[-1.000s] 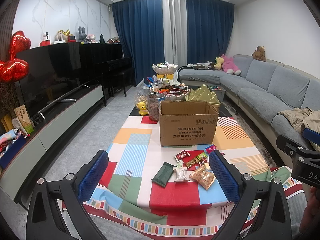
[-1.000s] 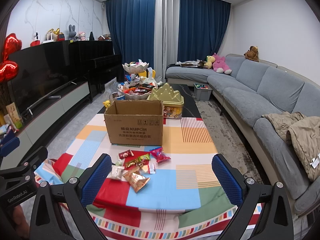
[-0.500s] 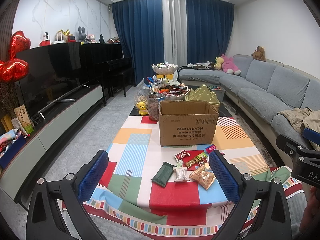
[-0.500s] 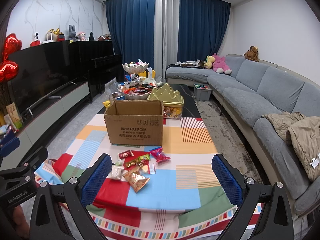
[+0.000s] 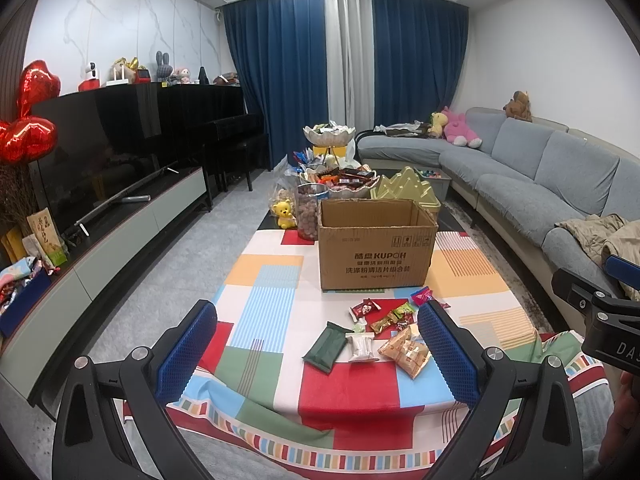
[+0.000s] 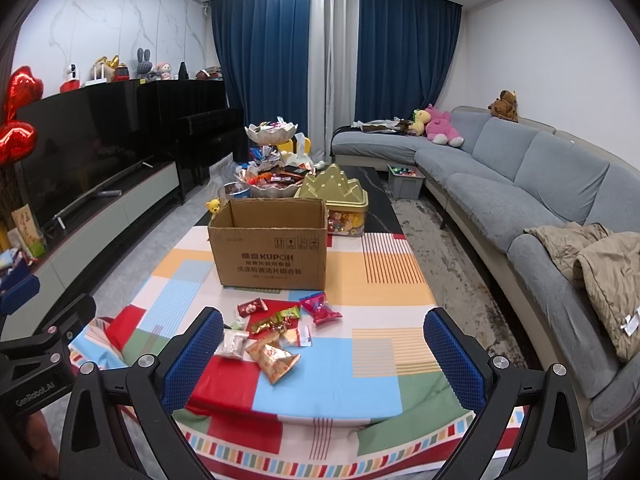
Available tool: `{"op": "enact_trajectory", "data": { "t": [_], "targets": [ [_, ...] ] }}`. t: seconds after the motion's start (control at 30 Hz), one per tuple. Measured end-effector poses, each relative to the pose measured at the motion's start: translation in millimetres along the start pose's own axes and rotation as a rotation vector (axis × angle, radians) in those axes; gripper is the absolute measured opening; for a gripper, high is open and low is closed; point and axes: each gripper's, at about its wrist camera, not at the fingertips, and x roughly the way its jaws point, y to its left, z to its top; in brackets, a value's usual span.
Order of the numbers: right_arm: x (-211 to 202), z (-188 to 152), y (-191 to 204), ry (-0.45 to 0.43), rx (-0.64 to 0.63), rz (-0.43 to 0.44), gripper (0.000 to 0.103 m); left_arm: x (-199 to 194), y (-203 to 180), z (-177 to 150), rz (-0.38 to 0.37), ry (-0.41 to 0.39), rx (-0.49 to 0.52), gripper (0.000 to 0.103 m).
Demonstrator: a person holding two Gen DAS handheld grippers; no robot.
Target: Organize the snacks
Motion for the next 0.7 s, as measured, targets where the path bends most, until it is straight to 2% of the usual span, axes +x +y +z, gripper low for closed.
{"op": "enact_trajectory", "data": {
  "t": [0.3, 0.4, 0.7],
  "targets": [
    [3.3, 0.0, 2.2, 0.005, -0.008, 0.005, 0.102, 0.7, -3.4, -0.3, 0.014, 0.007, 0.001, 0.102],
    [8.2, -0.3, 3.3, 0.016, -0.016, 0.008, 0.102, 12.3, -3.2, -1.4, 0.023, 0.018, 0.001, 0.102],
    [41.4, 6.7, 5.4, 0.063, -0.037, 0.012, 0.102, 34.0, -1.6, -0.2, 0.031, 0.06, 0.011, 0.102]
  ]
}}
